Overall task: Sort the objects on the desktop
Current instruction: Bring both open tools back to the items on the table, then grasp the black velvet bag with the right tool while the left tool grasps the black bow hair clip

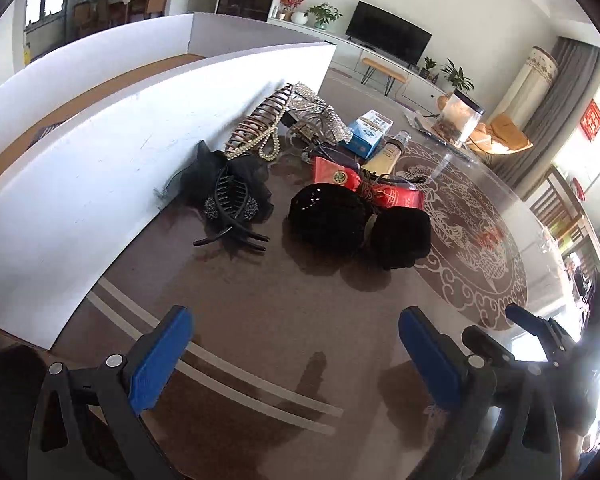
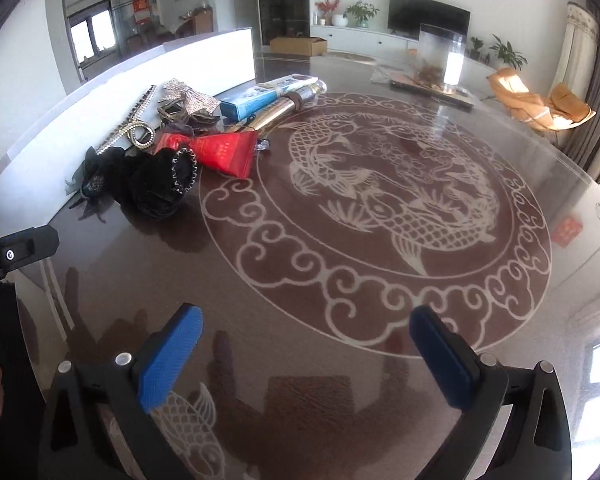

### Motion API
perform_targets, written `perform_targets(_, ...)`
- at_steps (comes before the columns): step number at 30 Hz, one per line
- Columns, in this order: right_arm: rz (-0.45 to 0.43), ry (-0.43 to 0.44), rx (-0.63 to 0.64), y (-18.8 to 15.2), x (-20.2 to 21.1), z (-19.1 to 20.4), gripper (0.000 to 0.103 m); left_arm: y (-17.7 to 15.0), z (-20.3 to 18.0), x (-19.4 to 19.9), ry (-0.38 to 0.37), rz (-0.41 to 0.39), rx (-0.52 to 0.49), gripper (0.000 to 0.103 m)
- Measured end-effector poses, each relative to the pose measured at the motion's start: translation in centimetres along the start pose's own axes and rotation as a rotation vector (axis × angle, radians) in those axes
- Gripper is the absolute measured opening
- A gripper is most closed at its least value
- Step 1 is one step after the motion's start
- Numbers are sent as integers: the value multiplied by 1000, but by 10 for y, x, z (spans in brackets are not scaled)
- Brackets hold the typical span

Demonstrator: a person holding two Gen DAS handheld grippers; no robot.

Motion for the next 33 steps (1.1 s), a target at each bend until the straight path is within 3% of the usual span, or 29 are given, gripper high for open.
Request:
perform_targets(3, -18, 55, 50, 19, -3, 22, 103, -1, 11, -5, -17, 23, 63, 103)
perform_targets(6, -50, 98, 115, 40, -7, 50, 103, -2, 10, -7, -1, 26, 55, 103)
perform_targets(10, -161, 77, 252, 73, -9, 84, 103, -3, 10, -6, 20, 19, 47, 103)
perform_targets(13, -183, 197, 306, 90, -12, 105, 102, -2, 13, -4, 32, 8, 60, 103)
perform_targets(14, -155, 244, 334, 91, -17, 113, 96, -1, 14, -3, 35, 1, 67, 103)
perform_targets(15, -104, 296, 371, 89, -24, 122, 80, -1, 16, -2, 37, -6, 74, 103)
perform_targets(17, 5, 370, 447, 79, -37, 136, 63, 0, 19, 1, 42, -25, 90, 103)
perform_targets(20, -7, 341, 552, 72, -38, 149, 61, 1, 21, 1, 43, -32, 102, 103)
perform_targets(23, -17, 325, 547, 74, -40, 154, 59, 1, 20, -3, 58, -13, 94, 103)
perform_targets(24, -31, 322, 543, 74, -39, 156, 47, 1, 20, -4, 60, -8, 93, 103)
perform_targets(26, -48, 324, 526, 72, -37, 156, 41, 0, 22, -4, 62, -7, 101, 103)
perform_targets(33, -51, 218, 399, 34, -19, 103, 40, 5, 32, -12, 123, -16, 140, 103)
Point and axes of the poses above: each gripper's, at about its wrist camera, not at the fingertips, and x roughly against the way its jaws point, z to its left, y to its top, the point moved 5 cm from there along -x, roughly the way its jaws point, and after that the axes turned 12 degrees about -y, right-handed, at the moved point
